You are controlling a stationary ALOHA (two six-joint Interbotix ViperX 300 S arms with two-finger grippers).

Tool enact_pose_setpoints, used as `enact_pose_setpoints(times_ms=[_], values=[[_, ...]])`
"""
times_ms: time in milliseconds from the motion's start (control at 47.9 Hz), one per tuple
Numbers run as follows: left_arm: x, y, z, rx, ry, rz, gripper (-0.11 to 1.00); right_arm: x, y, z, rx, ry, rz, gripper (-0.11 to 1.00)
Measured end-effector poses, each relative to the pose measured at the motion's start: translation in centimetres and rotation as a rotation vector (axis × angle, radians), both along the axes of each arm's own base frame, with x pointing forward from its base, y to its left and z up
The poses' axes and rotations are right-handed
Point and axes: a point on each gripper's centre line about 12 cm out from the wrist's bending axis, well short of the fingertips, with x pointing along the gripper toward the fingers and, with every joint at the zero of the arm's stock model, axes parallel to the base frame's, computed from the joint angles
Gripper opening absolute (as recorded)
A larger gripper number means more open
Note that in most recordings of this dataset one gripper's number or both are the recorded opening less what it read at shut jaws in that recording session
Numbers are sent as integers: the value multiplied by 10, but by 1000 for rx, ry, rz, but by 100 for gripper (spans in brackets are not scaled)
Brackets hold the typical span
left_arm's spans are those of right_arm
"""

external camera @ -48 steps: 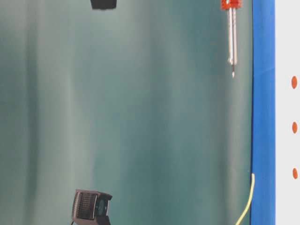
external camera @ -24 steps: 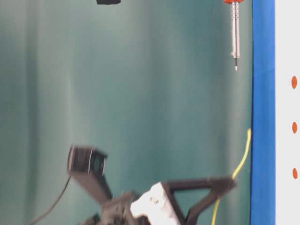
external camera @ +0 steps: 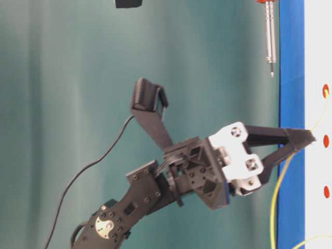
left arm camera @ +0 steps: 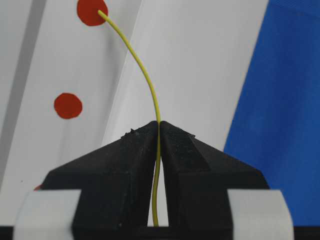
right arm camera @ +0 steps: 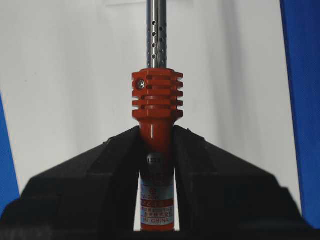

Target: Touch the tip of the soldering iron to the tip of the solder at the mark.

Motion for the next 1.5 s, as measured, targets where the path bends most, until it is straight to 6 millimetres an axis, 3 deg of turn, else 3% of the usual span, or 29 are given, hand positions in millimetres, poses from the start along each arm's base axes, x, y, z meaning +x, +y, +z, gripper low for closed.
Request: enact_pose_setpoints(times_ms=[522,1002,1503], values=[[-2,2,-3,-10,28,18,2,2,0,-11,7,30,2,6],[-2,2,-3,-9,30,15,2,30,-2,-31,27,111,15,6],[-2,2,-3,-8,30,14,2,35,0,-41,33,144,22,6]])
